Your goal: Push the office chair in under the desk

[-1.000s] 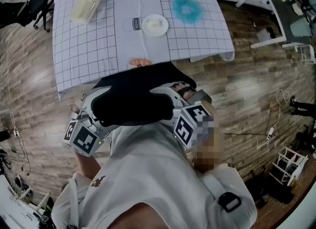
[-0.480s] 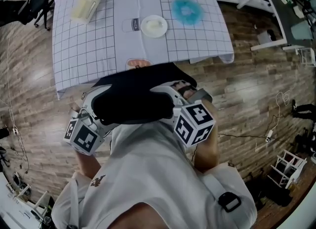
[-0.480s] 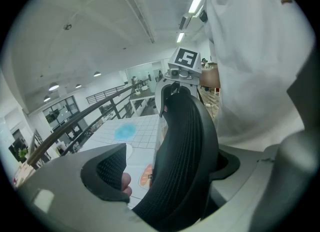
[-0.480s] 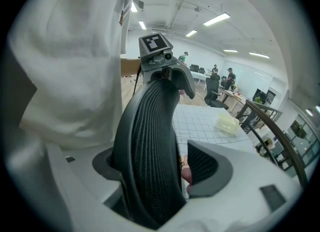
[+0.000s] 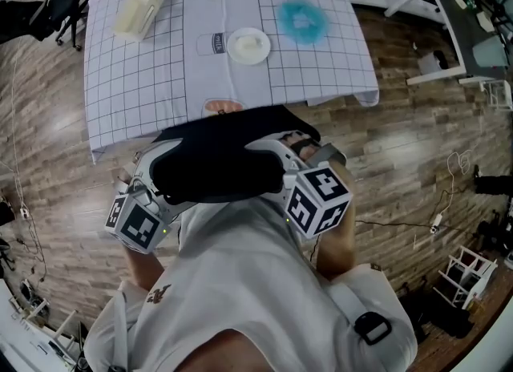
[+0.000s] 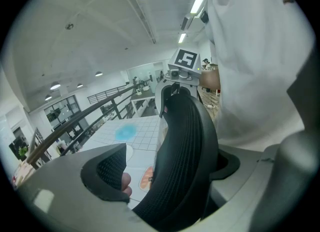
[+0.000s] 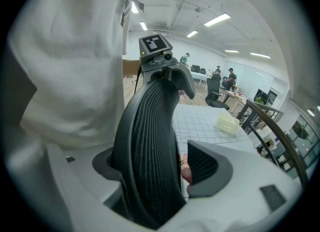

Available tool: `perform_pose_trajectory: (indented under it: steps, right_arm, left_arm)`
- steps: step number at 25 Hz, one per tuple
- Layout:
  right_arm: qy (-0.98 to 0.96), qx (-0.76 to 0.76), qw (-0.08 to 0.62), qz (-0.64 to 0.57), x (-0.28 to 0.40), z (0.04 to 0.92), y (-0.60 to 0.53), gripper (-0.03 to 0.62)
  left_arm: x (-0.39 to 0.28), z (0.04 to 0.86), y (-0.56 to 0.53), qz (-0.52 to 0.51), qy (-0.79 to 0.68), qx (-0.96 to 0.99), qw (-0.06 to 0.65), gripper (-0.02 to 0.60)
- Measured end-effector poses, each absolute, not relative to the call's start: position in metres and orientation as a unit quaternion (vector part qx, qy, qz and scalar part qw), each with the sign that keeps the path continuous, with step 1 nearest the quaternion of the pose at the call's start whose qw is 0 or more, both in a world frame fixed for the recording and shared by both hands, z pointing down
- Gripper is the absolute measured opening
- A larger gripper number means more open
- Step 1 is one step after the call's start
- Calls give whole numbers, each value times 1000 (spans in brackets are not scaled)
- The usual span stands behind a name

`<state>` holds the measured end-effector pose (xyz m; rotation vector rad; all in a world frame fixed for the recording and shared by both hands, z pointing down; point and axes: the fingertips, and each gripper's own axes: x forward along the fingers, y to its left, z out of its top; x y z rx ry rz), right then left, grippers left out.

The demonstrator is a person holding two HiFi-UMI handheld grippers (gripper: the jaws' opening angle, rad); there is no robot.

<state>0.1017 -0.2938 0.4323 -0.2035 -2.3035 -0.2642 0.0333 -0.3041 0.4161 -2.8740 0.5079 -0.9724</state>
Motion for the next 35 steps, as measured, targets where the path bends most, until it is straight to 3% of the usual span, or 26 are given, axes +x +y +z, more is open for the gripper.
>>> perform_pose_trajectory:
  steps: [35]
  right_arm:
    - [-909,-107,387,-116,138,432,-322,339]
  left_arm:
    - [70,417,-327,-318,186,-930,17,465]
